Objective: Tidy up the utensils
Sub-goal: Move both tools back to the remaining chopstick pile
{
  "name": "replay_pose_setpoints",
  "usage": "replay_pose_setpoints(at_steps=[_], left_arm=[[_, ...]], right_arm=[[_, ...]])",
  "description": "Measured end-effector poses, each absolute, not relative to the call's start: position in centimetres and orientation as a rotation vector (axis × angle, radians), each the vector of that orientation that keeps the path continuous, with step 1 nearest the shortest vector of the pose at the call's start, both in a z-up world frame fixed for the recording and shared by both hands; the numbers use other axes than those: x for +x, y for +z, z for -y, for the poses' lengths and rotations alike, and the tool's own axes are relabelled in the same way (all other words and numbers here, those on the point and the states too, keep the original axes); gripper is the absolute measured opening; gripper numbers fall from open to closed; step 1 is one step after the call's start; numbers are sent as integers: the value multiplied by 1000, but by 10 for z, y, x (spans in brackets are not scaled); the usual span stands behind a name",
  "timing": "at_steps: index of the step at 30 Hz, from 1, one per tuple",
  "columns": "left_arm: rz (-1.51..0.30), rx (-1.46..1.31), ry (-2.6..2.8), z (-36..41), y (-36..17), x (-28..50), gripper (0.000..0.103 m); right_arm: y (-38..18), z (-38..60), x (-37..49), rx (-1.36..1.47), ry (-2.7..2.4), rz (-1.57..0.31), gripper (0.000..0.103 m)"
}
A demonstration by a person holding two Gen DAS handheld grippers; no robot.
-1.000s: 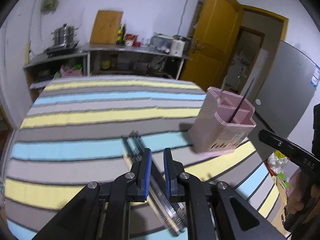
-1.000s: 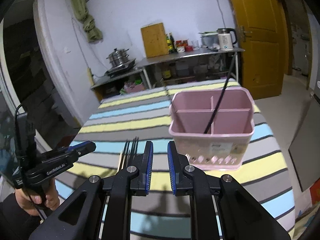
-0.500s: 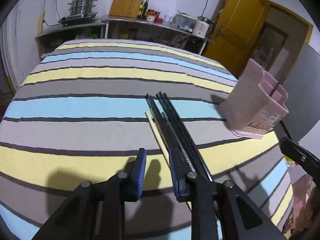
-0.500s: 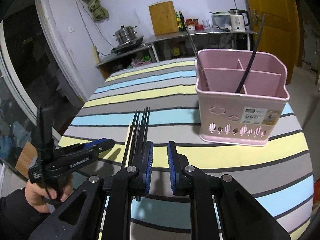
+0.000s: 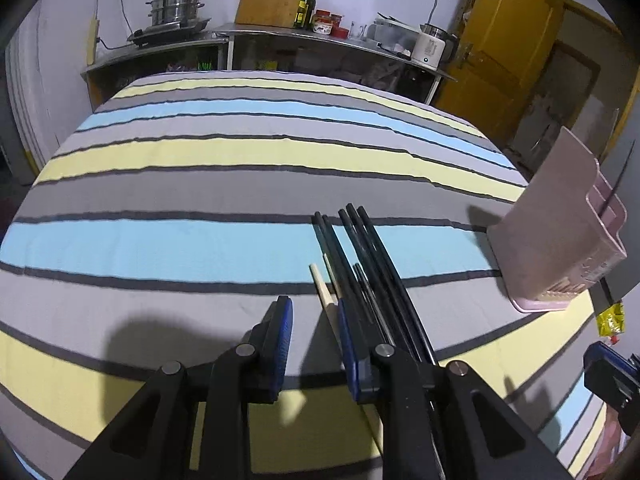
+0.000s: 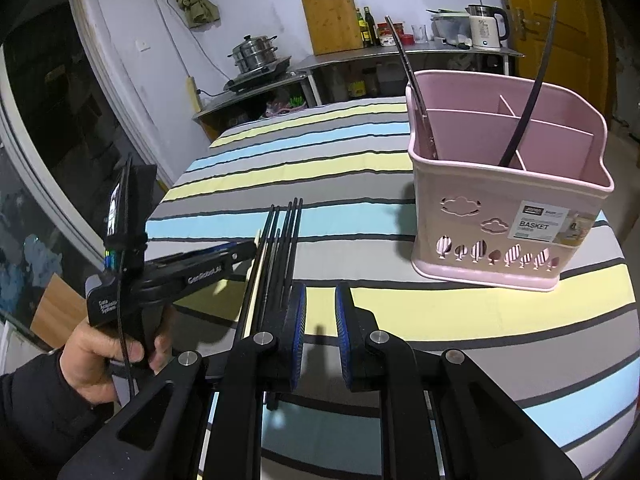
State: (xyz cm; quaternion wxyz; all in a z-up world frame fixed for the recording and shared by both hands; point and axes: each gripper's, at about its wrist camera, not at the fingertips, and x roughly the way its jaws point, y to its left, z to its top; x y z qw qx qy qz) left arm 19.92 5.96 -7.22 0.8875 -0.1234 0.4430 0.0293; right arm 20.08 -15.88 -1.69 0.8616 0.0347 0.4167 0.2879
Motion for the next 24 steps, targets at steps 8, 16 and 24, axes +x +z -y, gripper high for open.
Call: replay_pose_setpoints(at_steps=[8,16,24], left_arm=[[-908,-130,105,-45,-74,201,24],[-906,-140,81,-55,-73,196,23],[-917,-97,80,-52,-72,197,16]], right_arm=[[-20,158,203,78,605,-881,15],[-24,148,208,73,619,-891,15],[-41,116,229,44,639,-928,15]])
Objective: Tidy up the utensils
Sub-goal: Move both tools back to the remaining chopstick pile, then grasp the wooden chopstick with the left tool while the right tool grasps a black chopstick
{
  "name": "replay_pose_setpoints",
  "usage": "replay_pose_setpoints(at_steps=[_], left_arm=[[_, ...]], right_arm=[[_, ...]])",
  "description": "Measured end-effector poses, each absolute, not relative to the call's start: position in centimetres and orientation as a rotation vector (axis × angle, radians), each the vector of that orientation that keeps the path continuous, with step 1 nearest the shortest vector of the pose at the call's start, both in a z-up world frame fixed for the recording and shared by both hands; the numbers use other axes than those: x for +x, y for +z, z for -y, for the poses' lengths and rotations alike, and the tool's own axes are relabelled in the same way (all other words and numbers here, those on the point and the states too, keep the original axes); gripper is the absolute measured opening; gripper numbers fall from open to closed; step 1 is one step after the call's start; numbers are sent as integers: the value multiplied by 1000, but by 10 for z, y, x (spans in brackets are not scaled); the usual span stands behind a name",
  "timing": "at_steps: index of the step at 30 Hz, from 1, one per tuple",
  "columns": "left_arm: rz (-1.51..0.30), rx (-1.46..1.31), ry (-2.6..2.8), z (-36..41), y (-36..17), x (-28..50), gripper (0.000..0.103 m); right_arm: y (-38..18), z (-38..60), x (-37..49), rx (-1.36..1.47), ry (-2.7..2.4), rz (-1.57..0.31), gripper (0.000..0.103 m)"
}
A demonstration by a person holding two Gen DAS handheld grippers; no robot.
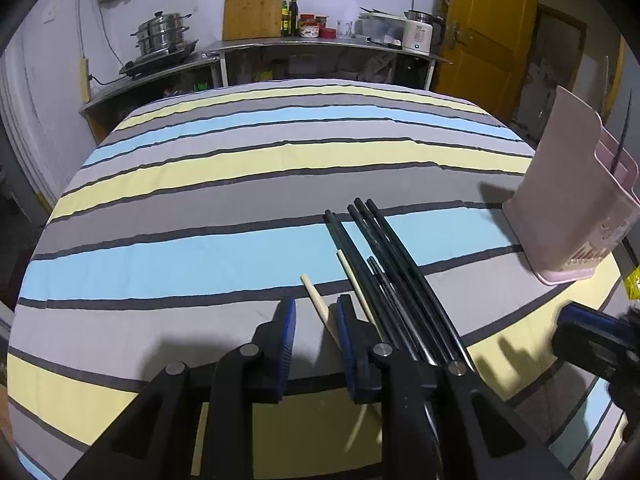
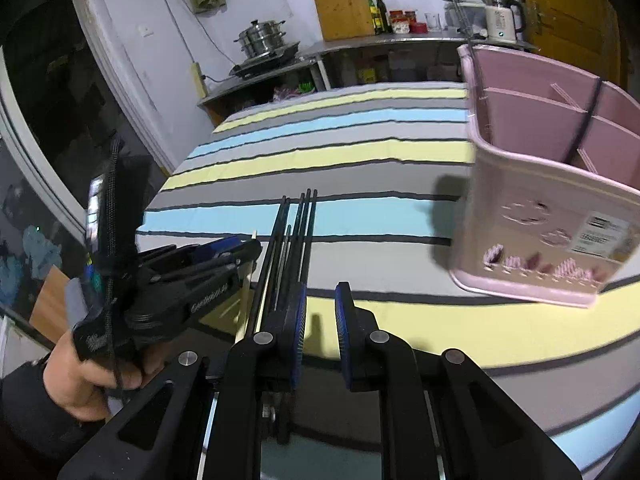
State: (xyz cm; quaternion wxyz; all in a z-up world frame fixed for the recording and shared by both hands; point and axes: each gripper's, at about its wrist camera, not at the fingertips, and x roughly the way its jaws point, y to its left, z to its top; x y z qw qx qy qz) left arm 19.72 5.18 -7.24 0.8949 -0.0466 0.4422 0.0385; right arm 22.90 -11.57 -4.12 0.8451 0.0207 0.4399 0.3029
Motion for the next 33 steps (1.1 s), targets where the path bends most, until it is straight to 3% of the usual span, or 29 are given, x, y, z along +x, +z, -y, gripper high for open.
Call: replay_pose_setpoints(at_steps=[2,26,33], left_arm=[[-919,-89,78,-54,-73,196,10],[-930,-134,38,-72,-75,189,11],[-931,-126,28,-73,-75,192,9]], right_arm=[[-46,106,235,29,647,-936,15],[-74,50,269,-170,587,-1004,15],[-74,49,275,-175,586,-1004,6]])
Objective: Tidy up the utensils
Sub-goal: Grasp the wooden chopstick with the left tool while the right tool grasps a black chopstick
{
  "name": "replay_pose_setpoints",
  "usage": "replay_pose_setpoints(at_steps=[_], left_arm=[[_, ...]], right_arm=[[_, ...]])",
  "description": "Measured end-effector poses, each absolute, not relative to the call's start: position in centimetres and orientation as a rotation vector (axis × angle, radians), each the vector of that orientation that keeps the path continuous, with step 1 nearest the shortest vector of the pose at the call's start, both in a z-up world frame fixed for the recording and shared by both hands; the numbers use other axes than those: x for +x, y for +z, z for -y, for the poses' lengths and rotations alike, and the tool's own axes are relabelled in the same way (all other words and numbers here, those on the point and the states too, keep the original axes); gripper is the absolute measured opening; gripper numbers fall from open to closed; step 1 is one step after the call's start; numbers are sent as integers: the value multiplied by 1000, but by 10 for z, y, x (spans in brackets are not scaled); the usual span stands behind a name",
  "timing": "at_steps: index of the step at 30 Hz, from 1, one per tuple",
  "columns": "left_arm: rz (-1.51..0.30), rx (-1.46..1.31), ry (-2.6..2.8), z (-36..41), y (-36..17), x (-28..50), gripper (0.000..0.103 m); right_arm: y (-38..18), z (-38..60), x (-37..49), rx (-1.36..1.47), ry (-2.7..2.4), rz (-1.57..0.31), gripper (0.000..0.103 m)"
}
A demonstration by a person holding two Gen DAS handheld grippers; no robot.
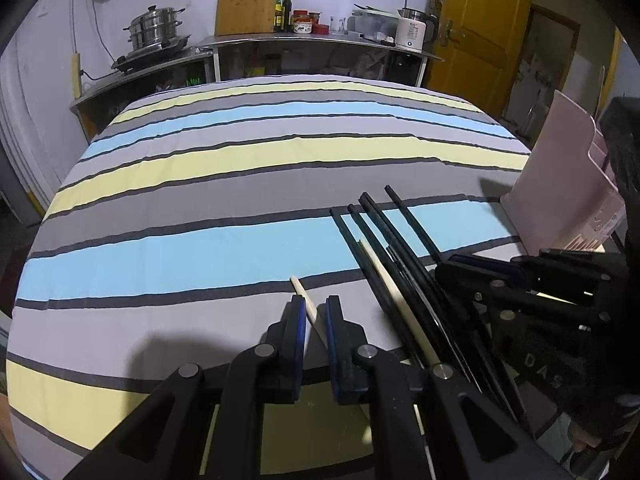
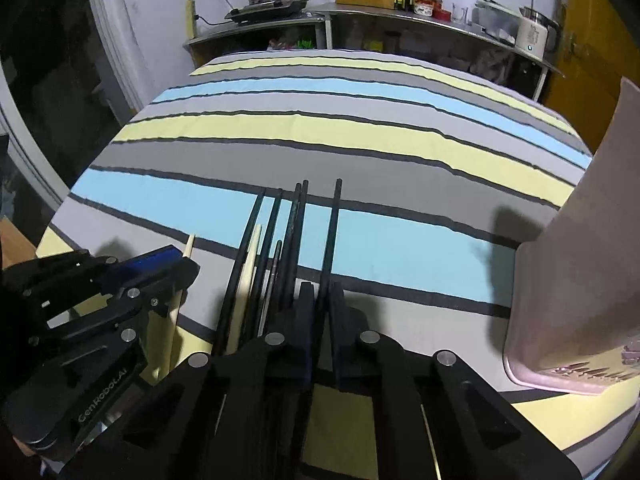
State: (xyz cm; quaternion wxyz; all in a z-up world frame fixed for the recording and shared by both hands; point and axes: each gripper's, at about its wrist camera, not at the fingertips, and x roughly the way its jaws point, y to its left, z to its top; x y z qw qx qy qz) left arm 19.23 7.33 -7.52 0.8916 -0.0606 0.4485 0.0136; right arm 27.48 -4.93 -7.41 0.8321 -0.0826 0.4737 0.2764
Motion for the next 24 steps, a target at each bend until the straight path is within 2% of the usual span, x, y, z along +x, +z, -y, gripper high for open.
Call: replay_pose_setpoints(at_steps=[8,24], left_arm=[[-908,-215,0,-86,-65,190,5],[-780,-247,-90,-85,16,158,4]], right_arm=[[-52,66,268,-104,620,-954,5],[17,99,242,16,655,-805,5]])
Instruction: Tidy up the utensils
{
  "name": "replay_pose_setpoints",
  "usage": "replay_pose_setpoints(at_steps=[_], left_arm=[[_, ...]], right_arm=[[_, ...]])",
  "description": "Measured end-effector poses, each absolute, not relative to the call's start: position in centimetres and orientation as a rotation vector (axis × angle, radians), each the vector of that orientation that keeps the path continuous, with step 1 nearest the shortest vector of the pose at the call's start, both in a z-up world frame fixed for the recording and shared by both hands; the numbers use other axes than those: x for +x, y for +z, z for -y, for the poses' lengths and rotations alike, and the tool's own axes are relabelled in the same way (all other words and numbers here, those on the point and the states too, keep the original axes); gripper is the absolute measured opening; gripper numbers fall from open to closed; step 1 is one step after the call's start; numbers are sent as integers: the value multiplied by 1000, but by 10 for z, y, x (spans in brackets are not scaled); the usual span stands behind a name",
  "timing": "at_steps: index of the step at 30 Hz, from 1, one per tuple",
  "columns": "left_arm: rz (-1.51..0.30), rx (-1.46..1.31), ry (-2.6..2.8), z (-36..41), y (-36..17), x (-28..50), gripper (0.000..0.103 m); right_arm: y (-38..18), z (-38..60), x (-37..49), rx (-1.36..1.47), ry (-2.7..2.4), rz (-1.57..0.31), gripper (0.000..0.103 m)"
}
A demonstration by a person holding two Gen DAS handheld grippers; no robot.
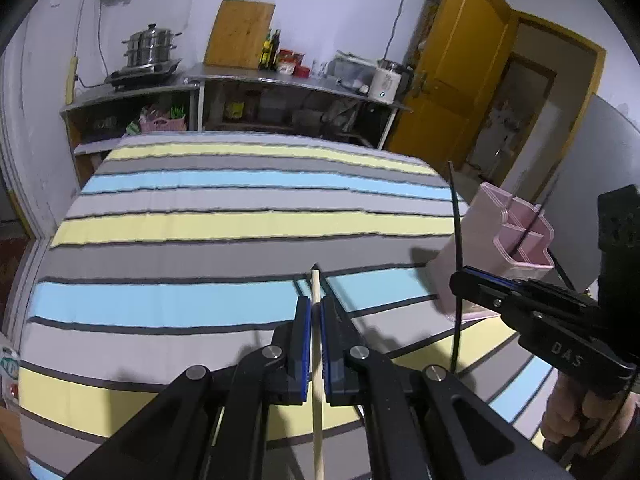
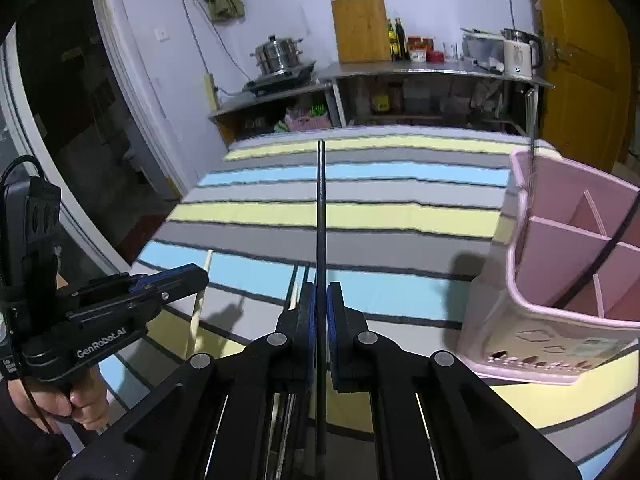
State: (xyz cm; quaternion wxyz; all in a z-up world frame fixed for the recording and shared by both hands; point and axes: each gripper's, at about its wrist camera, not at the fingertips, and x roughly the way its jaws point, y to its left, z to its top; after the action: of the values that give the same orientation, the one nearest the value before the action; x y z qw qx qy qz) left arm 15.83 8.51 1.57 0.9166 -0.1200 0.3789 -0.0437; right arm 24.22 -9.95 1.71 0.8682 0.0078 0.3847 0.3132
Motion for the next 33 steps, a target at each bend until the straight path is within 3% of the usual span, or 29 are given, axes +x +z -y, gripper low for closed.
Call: replay_pose_setpoints(at_steps=[22,33], left_arm=[[-662,-206,-181,-59,99,114,3],[-683,-226,-140,-63,88,123,0]], right_arm=[[63,144,217,88,632,-690,6],[67,162,210,107,606,-678,5]])
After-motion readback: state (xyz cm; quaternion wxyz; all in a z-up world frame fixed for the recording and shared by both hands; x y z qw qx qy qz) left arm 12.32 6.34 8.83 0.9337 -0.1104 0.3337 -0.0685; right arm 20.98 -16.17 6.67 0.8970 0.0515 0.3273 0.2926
